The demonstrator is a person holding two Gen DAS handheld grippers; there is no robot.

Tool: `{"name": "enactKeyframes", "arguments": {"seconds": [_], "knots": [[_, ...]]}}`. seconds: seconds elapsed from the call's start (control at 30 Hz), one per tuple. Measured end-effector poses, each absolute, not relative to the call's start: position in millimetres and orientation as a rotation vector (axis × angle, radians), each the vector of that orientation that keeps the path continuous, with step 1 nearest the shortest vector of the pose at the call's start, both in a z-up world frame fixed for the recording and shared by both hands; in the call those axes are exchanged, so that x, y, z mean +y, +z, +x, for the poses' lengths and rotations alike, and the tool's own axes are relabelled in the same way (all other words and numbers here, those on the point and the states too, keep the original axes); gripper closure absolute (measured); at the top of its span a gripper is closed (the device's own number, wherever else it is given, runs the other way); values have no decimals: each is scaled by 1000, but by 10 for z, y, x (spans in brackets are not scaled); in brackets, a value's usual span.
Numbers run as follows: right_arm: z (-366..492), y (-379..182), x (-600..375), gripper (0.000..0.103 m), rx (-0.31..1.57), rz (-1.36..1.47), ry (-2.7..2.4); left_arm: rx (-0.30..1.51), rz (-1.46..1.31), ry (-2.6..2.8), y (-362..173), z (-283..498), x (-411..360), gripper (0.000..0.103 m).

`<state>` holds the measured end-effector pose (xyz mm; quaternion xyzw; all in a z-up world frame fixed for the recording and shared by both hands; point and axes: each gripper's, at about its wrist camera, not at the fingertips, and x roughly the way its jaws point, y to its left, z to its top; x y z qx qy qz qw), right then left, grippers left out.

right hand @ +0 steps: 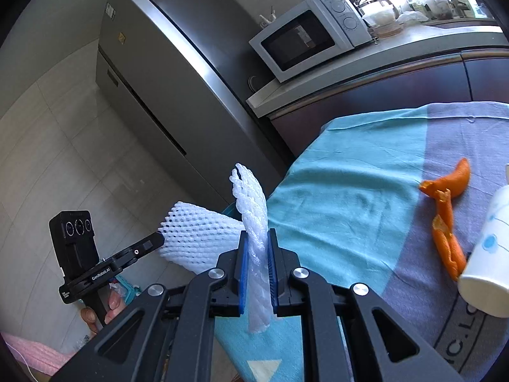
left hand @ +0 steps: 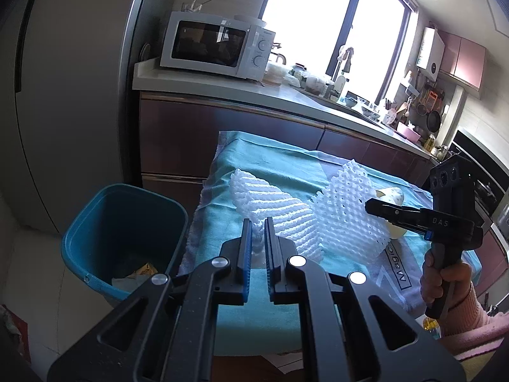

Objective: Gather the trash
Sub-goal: 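Carry the foam nets in both grippers over the teal bin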

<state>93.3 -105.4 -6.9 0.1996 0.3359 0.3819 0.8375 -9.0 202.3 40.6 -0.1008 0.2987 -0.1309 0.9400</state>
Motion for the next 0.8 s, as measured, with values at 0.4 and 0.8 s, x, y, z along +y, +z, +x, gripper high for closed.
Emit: {"name": "enactKeyframes", "arguments": {"seconds": [0.4, 0.8], "knots": [[1201, -33, -622, 93, 726, 396, 880, 574, -223, -135, 485, -112, 2478, 95], [1515, 23, 74, 93, 753, 353, 922, 602, -289, 46, 280, -12, 3157, 95]]}}
